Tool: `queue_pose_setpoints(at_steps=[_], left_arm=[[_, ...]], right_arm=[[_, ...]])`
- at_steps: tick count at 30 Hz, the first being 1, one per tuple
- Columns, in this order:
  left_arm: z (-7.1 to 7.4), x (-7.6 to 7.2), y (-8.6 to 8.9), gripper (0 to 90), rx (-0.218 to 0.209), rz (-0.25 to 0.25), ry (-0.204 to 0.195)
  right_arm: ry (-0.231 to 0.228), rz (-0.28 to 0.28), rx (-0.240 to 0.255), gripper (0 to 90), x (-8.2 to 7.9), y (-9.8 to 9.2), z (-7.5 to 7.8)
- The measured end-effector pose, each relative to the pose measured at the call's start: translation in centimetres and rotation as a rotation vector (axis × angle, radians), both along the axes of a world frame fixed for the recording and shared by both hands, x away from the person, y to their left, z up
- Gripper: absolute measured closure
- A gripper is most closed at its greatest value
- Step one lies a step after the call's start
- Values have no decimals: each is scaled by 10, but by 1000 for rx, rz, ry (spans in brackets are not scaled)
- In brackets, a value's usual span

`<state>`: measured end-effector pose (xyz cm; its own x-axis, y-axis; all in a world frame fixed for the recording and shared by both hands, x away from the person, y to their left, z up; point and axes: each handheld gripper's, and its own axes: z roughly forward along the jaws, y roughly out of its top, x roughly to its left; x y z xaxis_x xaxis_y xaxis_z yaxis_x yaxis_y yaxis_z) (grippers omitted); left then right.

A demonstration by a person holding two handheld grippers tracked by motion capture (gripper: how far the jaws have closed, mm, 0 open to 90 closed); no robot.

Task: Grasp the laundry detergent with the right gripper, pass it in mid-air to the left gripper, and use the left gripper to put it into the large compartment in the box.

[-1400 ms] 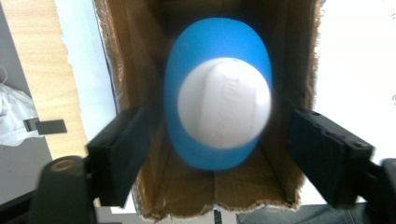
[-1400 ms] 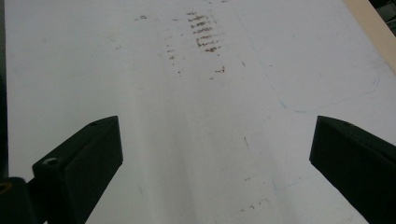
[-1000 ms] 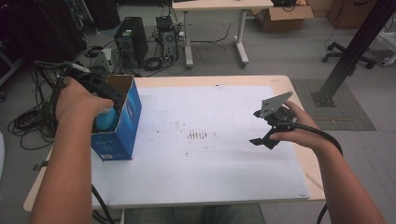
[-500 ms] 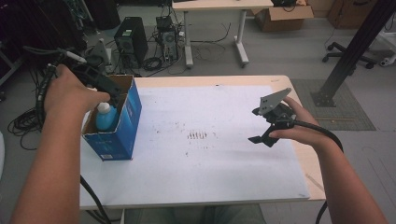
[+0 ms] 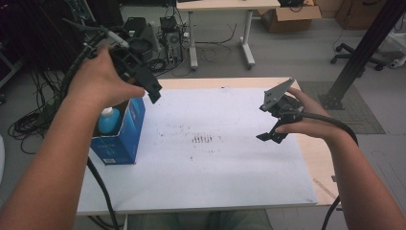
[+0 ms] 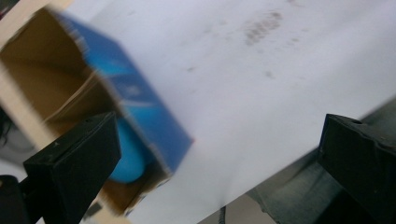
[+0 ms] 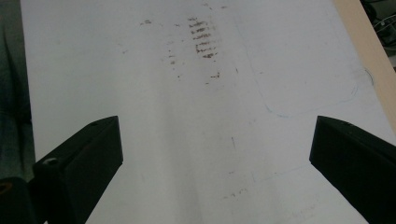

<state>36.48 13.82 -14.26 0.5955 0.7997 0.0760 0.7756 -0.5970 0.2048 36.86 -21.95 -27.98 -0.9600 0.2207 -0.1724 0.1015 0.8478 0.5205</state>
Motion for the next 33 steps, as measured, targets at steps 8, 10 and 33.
queue_pose_setpoints(at_steps=[8,10,33], left_arm=[[-13,-6,-31,2,-11,-206,56],[-21,-7,-35,2,-20,-278,75],[-96,-20,-71,2,110,-706,200]], right_arm=[[23,56,-74,30,-3,7,13],[27,77,-96,29,-4,9,15],[124,157,-307,37,-2,44,9]])
